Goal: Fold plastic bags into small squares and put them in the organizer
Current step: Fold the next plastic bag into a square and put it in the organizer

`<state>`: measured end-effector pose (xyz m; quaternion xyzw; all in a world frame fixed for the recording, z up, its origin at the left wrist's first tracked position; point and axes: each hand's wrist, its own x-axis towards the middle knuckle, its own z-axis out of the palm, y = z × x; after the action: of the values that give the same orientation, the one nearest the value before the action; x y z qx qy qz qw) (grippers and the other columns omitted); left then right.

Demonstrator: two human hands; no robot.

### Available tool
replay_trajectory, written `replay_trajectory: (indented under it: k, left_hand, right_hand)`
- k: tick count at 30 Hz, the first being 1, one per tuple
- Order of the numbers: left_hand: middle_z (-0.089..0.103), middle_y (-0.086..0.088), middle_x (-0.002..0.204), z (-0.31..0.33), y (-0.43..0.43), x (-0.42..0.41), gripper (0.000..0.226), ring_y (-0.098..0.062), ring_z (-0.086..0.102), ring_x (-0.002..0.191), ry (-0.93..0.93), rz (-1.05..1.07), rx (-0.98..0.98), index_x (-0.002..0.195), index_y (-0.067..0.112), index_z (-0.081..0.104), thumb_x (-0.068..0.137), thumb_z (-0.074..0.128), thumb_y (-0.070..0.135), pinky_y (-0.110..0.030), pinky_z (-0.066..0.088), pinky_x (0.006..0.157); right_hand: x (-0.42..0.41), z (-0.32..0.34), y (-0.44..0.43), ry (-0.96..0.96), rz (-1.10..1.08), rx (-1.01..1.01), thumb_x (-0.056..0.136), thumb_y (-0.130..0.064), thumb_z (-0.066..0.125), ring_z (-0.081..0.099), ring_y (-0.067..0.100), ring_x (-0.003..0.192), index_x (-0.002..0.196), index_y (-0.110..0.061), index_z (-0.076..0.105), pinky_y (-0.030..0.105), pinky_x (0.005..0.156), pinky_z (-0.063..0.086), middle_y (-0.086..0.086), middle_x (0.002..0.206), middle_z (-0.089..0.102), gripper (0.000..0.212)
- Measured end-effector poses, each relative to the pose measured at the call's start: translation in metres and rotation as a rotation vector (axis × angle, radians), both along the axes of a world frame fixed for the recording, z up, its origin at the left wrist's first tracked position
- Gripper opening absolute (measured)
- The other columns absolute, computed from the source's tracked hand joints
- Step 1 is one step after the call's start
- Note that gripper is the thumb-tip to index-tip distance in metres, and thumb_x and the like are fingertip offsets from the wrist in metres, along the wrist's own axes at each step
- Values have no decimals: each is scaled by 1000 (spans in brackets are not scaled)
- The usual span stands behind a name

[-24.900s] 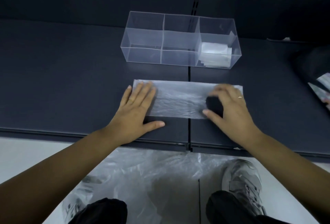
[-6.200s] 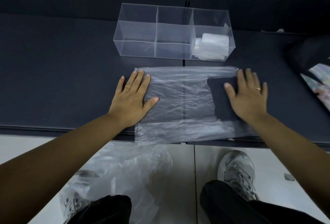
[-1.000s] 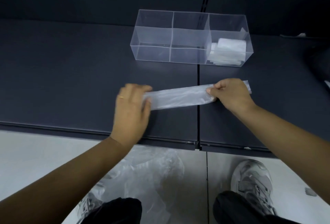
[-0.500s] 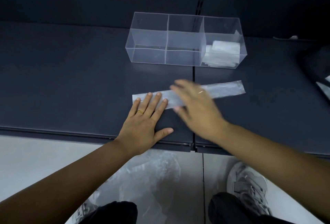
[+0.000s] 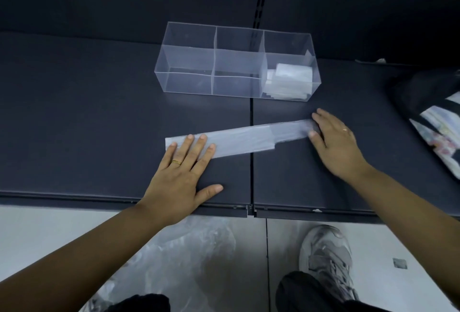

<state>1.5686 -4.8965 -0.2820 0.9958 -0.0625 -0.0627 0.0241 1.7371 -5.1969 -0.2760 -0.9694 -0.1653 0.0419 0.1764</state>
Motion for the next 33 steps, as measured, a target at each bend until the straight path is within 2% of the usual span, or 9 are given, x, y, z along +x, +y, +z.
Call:
replay_trajectory:
  k: [4, 10, 14, 17, 23, 26, 28, 31, 33]
  left_hand:
    - [7, -5, 160, 1, 5, 2, 82, -25, 1, 148, 12, -34, -11, 153, 18, 12, 90, 5, 70, -47, 8, 120]
    - [4, 0, 161, 1, 29, 15, 75, -20, -1, 148, 8, -154, -40, 153, 22, 8, 93, 10, 66, -42, 4, 120]
    - [9, 1, 161, 10, 40, 26, 76, -15, 0, 148, -10, -240, -57, 151, 18, 24, 93, 20, 65, -40, 0, 120]
    - [12, -1, 160, 21, 8, 25, 81, -15, 3, 148, -9, -280, -156, 149, 14, 29, 89, 29, 67, -37, 0, 120]
    - [-12, 15, 155, 34, -107, -7, 86, 5, -18, 141, 55, -228, -546, 148, 27, -10, 89, 43, 62, -13, -13, 113]
    - [25, 15, 151, 48, -131, -13, 68, 5, 18, 141, -60, -50, -861, 148, 24, 27, 89, 60, 29, -15, 19, 114]
    - [53, 14, 137, 62, -129, -10, 46, 0, 48, 125, 16, 122, -1163, 136, 30, 51, 92, 56, 15, -19, 39, 104]
    - [69, 13, 116, 75, -119, -2, 25, -2, 59, 112, 175, 276, -1476, 115, 33, 65, 94, 51, 31, -13, 41, 97]
    - [70, 11, 114, 76, -109, 4, 31, -1, 61, 112, 247, 345, -1592, 114, 26, 67, 90, 50, 34, -12, 43, 95]
  right_hand:
    - [18, 8, 12, -17, 25, 92, 87, -29, 67, 41, 21, 110, 107, -17, 64, 30, 94, 27, 0, 116, 48, 24]
    - [3, 19, 7, 94, 43, 176, 85, -19, 70, 52, 14, 70, 82, -17, 57, 27, 67, 43, -5, 77, 56, 14]
    - [-29, 34, -7, 439, -159, 305, 82, -17, 74, 53, 7, 54, 91, -17, 64, 16, 53, 40, -1, 65, 64, 14]
    - [-59, 54, -21, 852, -233, 372, 84, -12, 69, 39, 6, 40, 84, -10, 67, 16, 40, 31, -4, 49, 52, 3]
    - [-108, 91, -16, 1370, -144, 594, 70, -26, 75, 30, 9, 44, 62, -18, 59, 20, 44, 20, 2, 55, 43, 20]
    - [-112, 106, -4, 1363, -60, 669, 71, -35, 78, 34, 9, 44, 70, -16, 60, 19, 43, 25, 2, 56, 45, 26]
    - [-104, 114, 4, 1202, -8, 701, 66, -53, 74, 38, 8, 46, 70, -19, 63, 17, 44, 30, -1, 57, 49, 36]
    - [-80, 108, 6, 841, -45, 815, 65, -74, 66, 45, 9, 57, 87, -23, 68, 20, 58, 40, -4, 87, 68, 55]
    - [-70, 96, 9, 905, 71, 905, 74, -66, 64, 43, 10, 62, 122, -26, 59, 23, 66, 42, -7, 118, 65, 63]
